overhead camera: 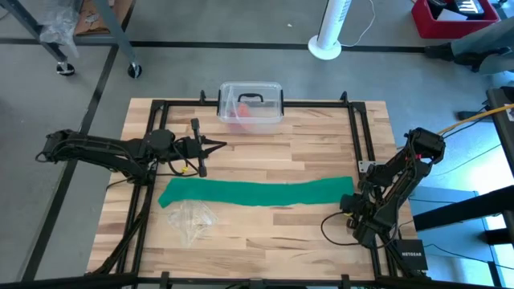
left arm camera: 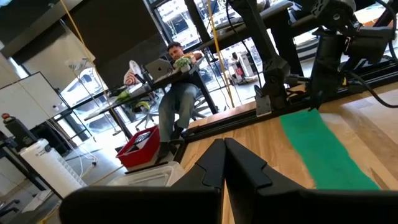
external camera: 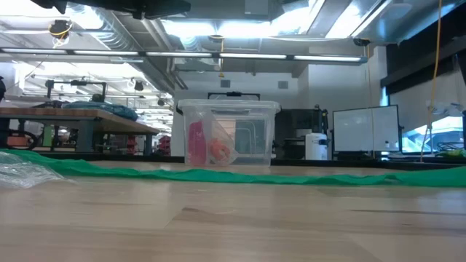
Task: Roll bandage
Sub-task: Roll the green bandage
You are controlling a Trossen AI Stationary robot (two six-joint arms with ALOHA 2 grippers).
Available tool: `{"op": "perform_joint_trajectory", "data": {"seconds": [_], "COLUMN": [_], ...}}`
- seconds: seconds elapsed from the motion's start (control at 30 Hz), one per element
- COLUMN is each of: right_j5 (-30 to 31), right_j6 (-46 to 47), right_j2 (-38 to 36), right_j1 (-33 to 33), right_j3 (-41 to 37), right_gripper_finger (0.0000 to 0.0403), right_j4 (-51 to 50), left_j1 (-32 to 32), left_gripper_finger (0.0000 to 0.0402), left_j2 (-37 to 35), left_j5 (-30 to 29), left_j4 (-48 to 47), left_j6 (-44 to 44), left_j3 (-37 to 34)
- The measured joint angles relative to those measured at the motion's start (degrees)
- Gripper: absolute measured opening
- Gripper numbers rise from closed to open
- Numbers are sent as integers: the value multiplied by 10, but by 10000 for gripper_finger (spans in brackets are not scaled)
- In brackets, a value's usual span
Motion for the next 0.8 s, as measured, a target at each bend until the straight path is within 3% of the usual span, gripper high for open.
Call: {"op": "perform_joint_trajectory", "data": {"seconds": [0.23, 0.37, 0.47, 0.63, 0.8], "right_j5": [-27, -6, 42, 134, 193], "right_j6": [26, 43, 39, -59, -221], "right_j2": [-20, -54, -75, -81, -75], "right_j1": [-1, -26, -64, -161, -275], "right_j3": [93, 169, 220, 275, 278], "right_gripper_finger": [5, 4, 3, 3, 3], "right_j4": [-104, -158, -157, -118, 1], "left_j1": [0, -1, -4, -21, -48], "left_gripper_finger": [1, 1, 1, 1, 1], "left_j2": [0, 0, 1, 31, 104], "left_j5": [0, 0, 1, 2, 2], "left_j4": [1, 5, 7, 5, -8], "left_j6": [-11, -10, -8, 5, 7], "left_j3": [0, 0, 0, 22, 74]}}
